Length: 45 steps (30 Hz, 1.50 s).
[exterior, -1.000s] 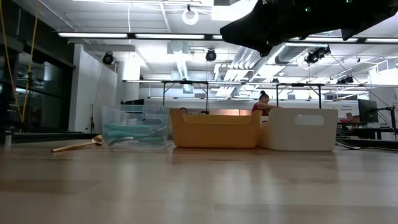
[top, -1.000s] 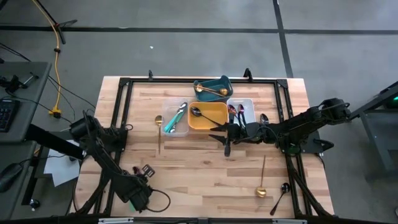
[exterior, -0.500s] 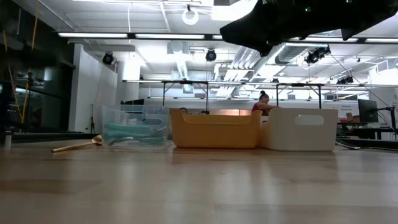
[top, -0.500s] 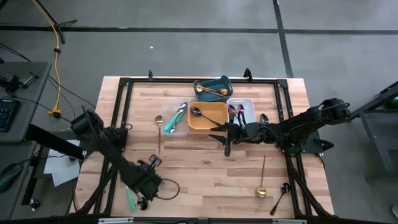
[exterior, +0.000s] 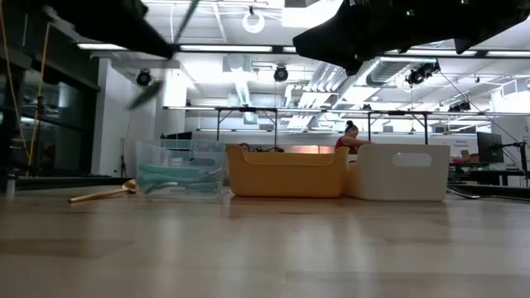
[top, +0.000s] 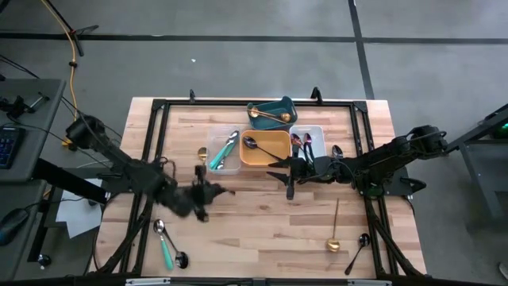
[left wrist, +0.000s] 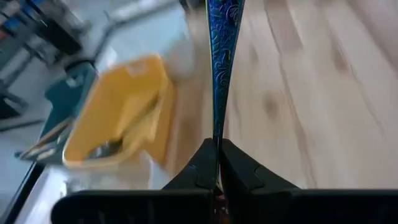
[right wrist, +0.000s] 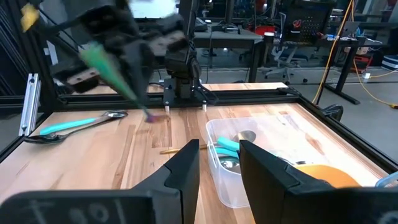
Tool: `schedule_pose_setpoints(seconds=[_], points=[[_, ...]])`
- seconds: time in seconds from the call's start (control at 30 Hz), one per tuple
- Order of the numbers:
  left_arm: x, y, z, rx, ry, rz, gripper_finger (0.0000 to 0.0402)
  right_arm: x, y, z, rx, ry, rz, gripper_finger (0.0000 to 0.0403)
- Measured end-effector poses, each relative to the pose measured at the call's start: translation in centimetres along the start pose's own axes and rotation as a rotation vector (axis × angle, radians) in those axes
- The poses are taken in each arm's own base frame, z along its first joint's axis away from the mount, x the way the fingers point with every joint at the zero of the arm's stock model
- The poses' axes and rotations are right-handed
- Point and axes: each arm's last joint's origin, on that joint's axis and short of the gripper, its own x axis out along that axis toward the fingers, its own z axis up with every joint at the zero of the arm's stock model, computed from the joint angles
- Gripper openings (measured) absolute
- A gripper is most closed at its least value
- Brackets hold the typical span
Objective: Sort silverware by color (type)
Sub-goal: Put the distorted-color spoon into the white bin
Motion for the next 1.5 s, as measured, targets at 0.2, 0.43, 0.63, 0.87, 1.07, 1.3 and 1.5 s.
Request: schedule_pose_setpoints(seconds=[0.2, 0.43, 0.63, 0.87, 1.07, 1.3, 1.5], points=[[3.1, 3.4, -3.9, -0.287, -0.383, -0.003, 0.0001, 0.0, 0.0, 0.0, -0.001, 0.000, 0.000, 0.0108], [4.3, 5.8, -5.7, -0.420, -0.524, 0.053, 0.0000, 0.0, 0.0, 0.0, -0.003, 0.003, 0.000, 0.0108], [5.0, 5.5, -5.3, -0.404, -0.511, 0.057, 0.0000, 0.0, 0.0, 0.0, -0.003, 0.004, 0.000, 0.0108], [5.4, 5.5, -4.0, -0.338, -0.538, 0.060, 0.0000, 0.0, 0.0, 0.0, -0.003, 0.001, 0.000, 0.0108], [5.4, 5.4, -4.0, -0.366, -0.543, 0.021, 0.0000, 0.0, 0.0, 0.0, 0.024, -0.001, 0.018, 0.0108], [7.2, 5.1, -3.1, -0.388, -0.536, -0.065, 0.0000, 0.1, 0.1, 0.5, 0.087, -0.055, 0.060, 0.0116], [10.4, 4.2, -2.6, -0.368, -0.478, -0.067, 0.0000, 1.1, 0.3, -0.6, 0.090, -0.073, 0.053, 0.0164]])
